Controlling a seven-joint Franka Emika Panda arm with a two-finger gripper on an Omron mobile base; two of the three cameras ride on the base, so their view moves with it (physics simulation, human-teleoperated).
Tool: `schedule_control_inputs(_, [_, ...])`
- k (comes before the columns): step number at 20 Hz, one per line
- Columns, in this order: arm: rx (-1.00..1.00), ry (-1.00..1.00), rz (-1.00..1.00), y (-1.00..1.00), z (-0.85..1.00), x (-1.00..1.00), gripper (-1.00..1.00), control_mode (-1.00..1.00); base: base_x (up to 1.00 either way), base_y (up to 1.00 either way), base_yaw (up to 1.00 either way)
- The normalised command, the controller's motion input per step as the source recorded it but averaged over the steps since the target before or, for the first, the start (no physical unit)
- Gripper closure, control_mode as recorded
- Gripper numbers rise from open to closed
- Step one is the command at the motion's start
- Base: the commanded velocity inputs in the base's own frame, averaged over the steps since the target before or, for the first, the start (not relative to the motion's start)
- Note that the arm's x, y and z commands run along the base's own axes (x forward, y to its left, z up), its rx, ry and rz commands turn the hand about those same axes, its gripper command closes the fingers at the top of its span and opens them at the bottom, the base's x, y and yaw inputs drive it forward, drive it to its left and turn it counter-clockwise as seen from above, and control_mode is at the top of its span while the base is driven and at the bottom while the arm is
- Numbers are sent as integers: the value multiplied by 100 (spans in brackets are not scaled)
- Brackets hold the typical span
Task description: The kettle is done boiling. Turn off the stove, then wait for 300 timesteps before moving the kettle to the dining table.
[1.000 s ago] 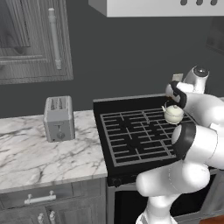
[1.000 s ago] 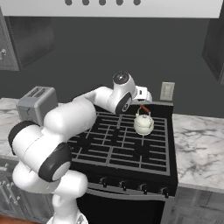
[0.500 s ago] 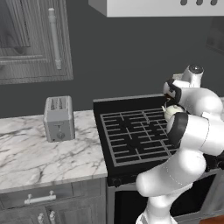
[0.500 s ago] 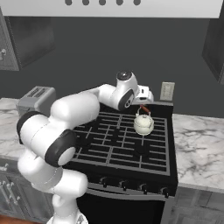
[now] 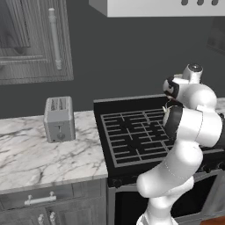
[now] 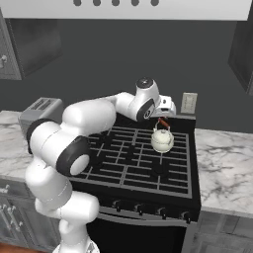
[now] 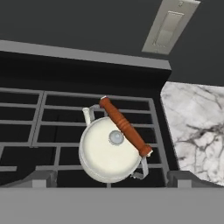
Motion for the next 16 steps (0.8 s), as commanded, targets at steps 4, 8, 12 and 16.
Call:
schedule_control_inputs(4, [0, 3, 1, -6, -20, 15, -100, -100, 0, 0, 0])
schedule_control_inputs(8, [0, 4, 3, -6, -18, 13, -100, -100, 0, 0, 0])
schedule_control_inputs(12, [0, 2, 3, -9, -12, 13, -100, -100, 0, 0, 0])
schedule_control_inputs(16, [0, 2, 2, -9, -9, 14, -100, -100, 0, 0, 0])
